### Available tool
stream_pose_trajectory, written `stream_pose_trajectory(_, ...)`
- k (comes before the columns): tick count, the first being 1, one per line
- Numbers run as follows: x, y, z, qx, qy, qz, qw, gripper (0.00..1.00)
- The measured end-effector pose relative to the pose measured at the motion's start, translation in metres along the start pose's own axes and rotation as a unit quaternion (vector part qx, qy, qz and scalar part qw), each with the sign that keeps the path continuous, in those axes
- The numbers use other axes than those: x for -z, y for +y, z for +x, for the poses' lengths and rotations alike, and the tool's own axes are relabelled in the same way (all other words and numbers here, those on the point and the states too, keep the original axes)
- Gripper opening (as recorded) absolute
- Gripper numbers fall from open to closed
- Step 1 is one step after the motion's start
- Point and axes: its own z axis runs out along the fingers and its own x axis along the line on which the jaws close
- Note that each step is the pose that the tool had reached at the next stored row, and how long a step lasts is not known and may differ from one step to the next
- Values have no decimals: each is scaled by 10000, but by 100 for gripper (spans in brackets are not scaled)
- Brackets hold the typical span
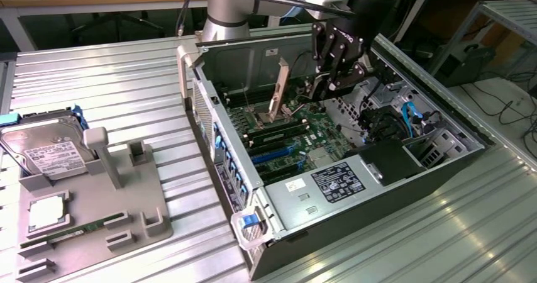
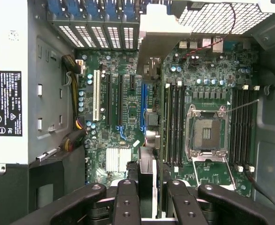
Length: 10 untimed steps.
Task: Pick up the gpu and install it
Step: 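Insert the gpu into the slot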
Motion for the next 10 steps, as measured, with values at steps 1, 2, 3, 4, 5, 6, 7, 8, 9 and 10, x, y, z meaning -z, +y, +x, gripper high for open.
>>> stream_pose_trajectory(1, -5, 0, 0, -2, 0, 0, 10000, 27)
stream_pose_trajectory(2, -9, 0, 0, -6, 0, -1, 10000, 27)
stream_pose_trajectory(3, -14, 0, 0, -9, 0, -1, 10000, 27)
stream_pose_trajectory(4, -21, 5, 1, -13, -1, -1, 10000, 27)
stream_pose_trajectory(5, -30, 15, 1, -18, -1, -1, 10000, 27)
stream_pose_trajectory(6, -40, 27, 1, -27, -1, -1, 10000, 27)
stream_pose_trajectory(7, -69, 34, 0, -55, -2, 0, 10000, 27)
stream_pose_trajectory(8, -85, 38, 0, -65, 33, 2, 10000, 27)
stream_pose_trajectory(9, -96, 48, 1, -67, 92, 2, 9999, 27)
stream_pose_trajectory(10, -106, 53, 1, -68, 128, 1, 9999, 27)
